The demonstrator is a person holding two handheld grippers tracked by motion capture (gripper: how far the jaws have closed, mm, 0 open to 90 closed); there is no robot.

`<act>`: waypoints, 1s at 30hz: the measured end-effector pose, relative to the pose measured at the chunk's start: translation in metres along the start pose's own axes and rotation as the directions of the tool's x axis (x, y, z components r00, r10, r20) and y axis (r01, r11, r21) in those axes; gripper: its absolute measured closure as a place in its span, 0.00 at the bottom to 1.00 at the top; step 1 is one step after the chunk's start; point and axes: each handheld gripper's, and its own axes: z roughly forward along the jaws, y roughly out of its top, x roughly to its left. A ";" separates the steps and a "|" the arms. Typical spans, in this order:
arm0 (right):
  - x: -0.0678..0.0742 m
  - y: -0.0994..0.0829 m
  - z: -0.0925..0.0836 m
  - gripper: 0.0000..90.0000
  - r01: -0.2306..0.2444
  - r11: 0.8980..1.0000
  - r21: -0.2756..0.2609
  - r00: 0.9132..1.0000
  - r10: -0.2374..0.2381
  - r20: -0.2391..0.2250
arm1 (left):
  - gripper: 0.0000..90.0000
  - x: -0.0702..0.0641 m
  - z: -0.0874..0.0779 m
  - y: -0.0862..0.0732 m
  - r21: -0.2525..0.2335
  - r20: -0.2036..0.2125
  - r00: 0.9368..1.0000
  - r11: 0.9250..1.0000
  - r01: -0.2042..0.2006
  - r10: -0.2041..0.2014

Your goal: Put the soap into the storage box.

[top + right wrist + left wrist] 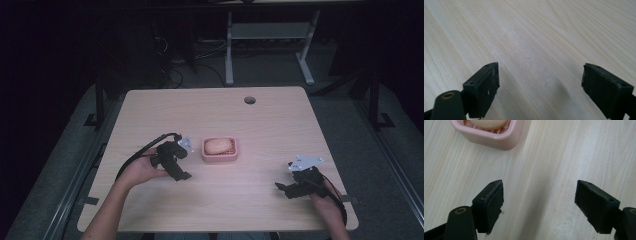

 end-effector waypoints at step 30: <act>0.001 0.001 0.003 0.16 0.011 1.000 0.010 1.000 -0.011 -0.003 | 0.25 -0.017 -0.001 -0.044 -0.067 -0.037 0.998 0.997 0.045 -0.048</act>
